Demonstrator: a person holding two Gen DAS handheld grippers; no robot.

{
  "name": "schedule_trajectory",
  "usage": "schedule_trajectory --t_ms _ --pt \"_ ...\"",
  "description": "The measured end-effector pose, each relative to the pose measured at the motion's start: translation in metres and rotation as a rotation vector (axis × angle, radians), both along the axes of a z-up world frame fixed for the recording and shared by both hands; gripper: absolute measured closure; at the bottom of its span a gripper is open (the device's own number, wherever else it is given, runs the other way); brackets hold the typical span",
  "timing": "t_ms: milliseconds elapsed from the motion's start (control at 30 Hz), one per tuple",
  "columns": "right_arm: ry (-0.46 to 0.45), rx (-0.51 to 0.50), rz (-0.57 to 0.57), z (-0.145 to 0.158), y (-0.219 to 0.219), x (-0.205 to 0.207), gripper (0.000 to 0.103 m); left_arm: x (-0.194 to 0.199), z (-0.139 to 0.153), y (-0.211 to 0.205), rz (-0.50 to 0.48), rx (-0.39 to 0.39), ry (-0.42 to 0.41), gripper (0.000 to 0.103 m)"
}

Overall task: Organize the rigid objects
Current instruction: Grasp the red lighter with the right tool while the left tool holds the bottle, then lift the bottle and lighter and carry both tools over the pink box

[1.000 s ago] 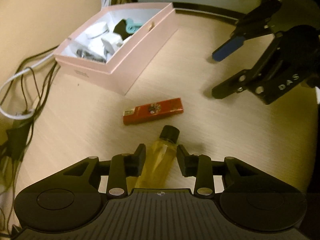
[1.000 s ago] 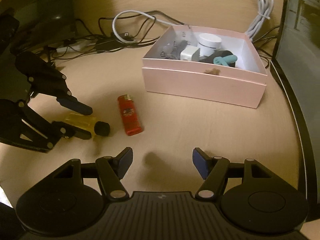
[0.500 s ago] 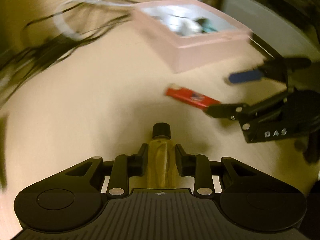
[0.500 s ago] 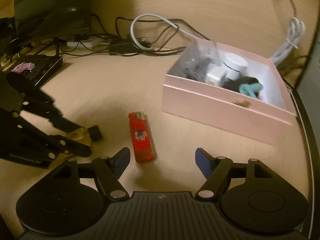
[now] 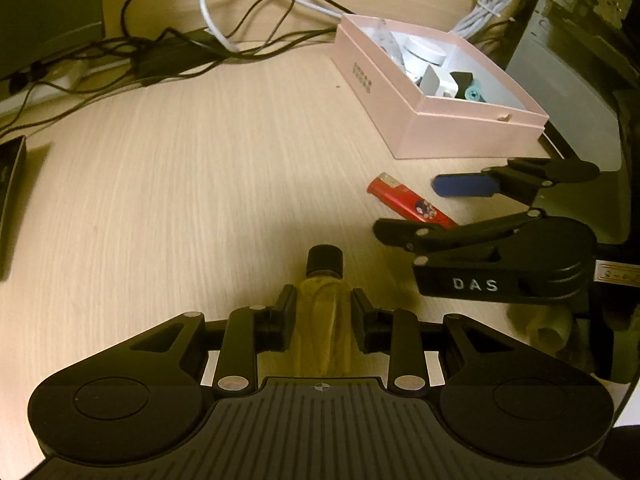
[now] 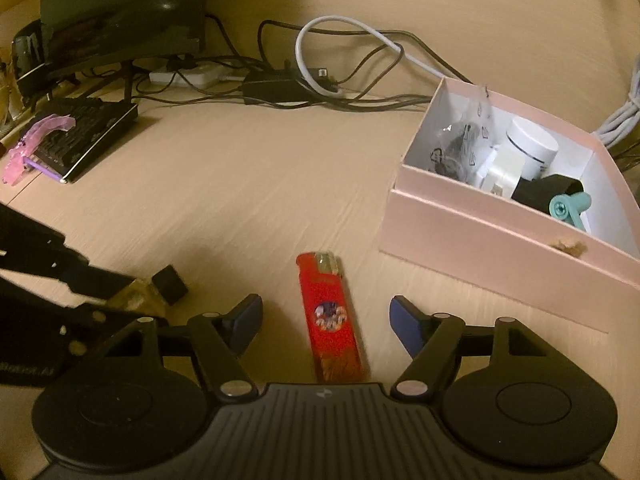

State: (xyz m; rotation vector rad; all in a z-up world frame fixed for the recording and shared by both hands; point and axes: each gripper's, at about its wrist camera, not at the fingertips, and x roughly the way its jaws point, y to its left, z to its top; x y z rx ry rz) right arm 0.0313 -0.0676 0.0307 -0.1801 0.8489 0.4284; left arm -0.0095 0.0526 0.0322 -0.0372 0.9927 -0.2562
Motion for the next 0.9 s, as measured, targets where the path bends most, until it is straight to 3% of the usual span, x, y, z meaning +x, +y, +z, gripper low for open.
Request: schedule_trajectory --t_ms 67,167,200,400,600,900 --pt "-0.005 -0.002 0.003 0.000 0.002 0.002 0.037 0.000 -0.001 0.001 0.004 -0.006 -0.005 0.070" --pt "-0.008 -0.006 0.040 0.003 0.006 0.001 0.065 -0.003 -0.003 0.001 0.008 -0.007 -0.025 0.070" --pt "-0.005 -0.012 0.047 0.004 0.008 0.000 0.080 -0.004 -0.003 0.000 0.006 -0.003 -0.034 0.070" --pt "0.036 -0.018 0.045 0.011 -0.004 -0.017 0.080 -0.012 -0.004 -0.006 -0.008 0.040 -0.070 0.071" --pt "0.043 0.009 -0.051 0.030 -0.045 -0.040 0.080 -0.019 -0.004 -0.021 -0.109 0.041 -0.087 0.071" --pt "-0.008 0.047 -0.204 0.069 -0.102 -0.062 0.081 -0.011 0.007 -0.051 -0.230 -0.068 -0.071 0.071"
